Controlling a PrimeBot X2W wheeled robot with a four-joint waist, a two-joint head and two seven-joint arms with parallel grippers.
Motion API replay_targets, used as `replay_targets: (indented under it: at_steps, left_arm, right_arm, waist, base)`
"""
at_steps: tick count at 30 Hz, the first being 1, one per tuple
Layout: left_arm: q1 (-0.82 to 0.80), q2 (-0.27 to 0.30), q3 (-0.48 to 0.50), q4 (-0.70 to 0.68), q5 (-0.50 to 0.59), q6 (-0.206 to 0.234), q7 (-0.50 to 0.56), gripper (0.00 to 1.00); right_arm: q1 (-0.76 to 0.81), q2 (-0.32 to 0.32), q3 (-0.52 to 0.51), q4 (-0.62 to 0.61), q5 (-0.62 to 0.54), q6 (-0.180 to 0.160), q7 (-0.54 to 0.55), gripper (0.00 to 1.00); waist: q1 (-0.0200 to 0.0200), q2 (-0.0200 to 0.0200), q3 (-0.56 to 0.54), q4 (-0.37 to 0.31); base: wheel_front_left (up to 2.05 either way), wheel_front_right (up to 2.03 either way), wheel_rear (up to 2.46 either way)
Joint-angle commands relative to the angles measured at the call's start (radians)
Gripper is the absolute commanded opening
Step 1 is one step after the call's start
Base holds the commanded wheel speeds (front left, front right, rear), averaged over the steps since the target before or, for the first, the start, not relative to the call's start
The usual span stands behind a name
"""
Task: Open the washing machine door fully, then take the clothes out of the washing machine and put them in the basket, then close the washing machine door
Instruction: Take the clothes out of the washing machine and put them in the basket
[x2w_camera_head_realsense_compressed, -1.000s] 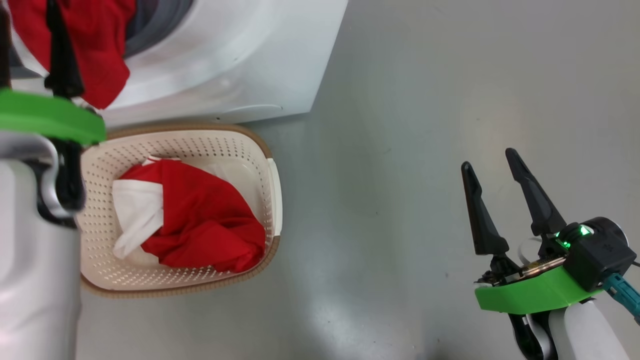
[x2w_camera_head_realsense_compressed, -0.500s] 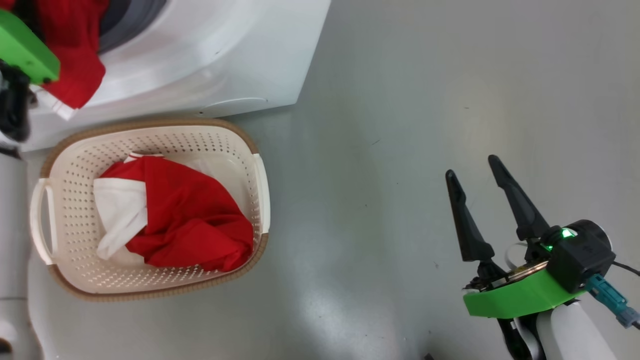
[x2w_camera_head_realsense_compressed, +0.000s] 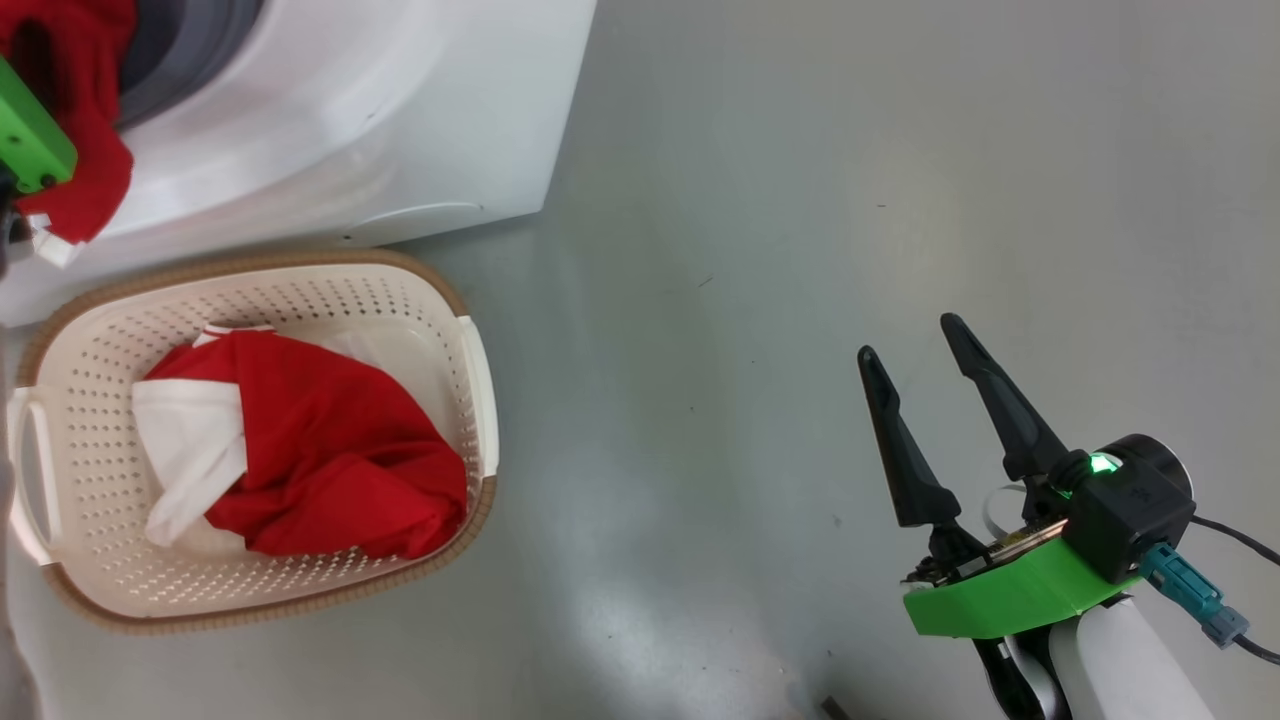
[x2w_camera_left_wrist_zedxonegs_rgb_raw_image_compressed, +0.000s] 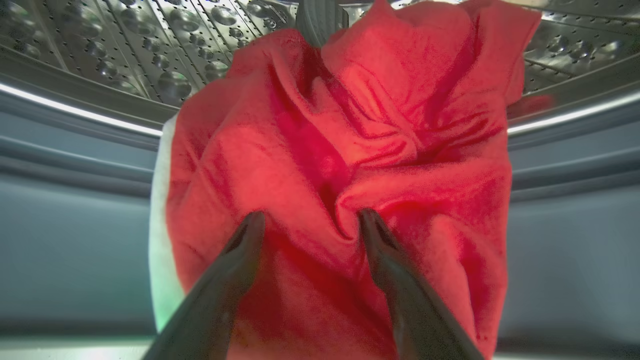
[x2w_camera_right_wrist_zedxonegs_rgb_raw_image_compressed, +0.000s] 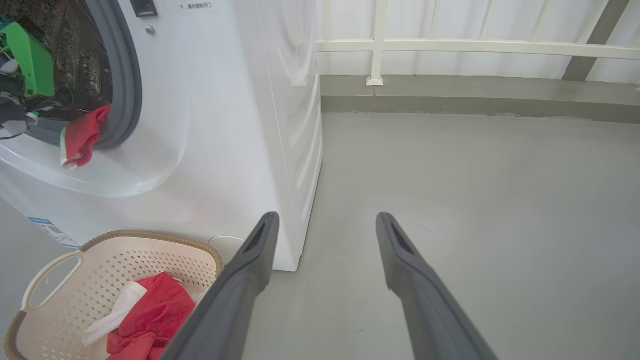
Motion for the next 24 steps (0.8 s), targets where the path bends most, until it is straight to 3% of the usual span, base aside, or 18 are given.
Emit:
replay_targets:
  at_steps: [1, 7, 8, 10, 11, 12, 24]
  left_arm:
    - [-0.023, 0.059, 0.007, -0.011, 0.005, 0.006, 0.001, 1.0]
    - [-0.026, 0.063, -0.002, 0.022, 0.007, 0.005, -0.019, 1.0]
    - [-0.028, 0.063, -0.004, 0.025, 0.007, 0.003, -0.024, 0.82]
    - [-0.031, 0.064, -0.008, 0.026, 0.009, 0.001, -0.044, 0.14]
    - [-0.031, 0.064, -0.008, 0.026, 0.009, 0.001, -0.044, 0.14]
    - [-0.036, 0.063, -0.008, 0.029, 0.006, -0.003, -0.055, 0.0]
    - [-0.043, 0.067, -0.04, 0.012, 0.024, -0.037, -0.19, 0.0]
  right_arm:
    - [-0.001, -0.01, 0.024, -0.017, 0.012, 0.006, -0.006, 1.0]
    - [0.0, -0.01, 0.027, -0.013, 0.013, 0.006, -0.006, 1.0]
    - [-0.001, -0.01, 0.027, -0.013, 0.013, 0.006, -0.006, 1.0]
    - [-0.004, -0.01, 0.028, -0.014, 0.014, 0.006, -0.006, 1.0]
    - [-0.004, -0.01, 0.028, -0.014, 0.014, 0.006, -0.006, 1.0]
    - [-0.005, -0.01, 0.029, -0.014, 0.015, 0.006, -0.006, 1.0]
    - [-0.013, -0.01, 0.023, -0.016, 0.027, 0.006, -0.006, 1.0]
  waist:
    - [0.0, -0.0001, 0.002, -0.007]
    - [0.0, -0.0001, 0.004, -0.012]
    - [0.0, -0.0001, 0.004, -0.012]
    - [0.0, -0.0001, 0.005, -0.012]
    - [0.0, -0.0001, 0.005, -0.012]
    - [0.0, -0.0001, 0.006, -0.011]
    - [0.0, -0.0001, 0.02, -0.001]
  base:
    - [0.0, 0.0, 0.0]
    - [0.0, 0.0, 0.0]
    - [0.0, 0.0, 0.0]
    - [0.0, 0.0, 0.0]
    - [0.0, 0.0, 0.0]
    - [0.0, 0.0, 0.0]
    - [0.0, 0.0, 0.0]
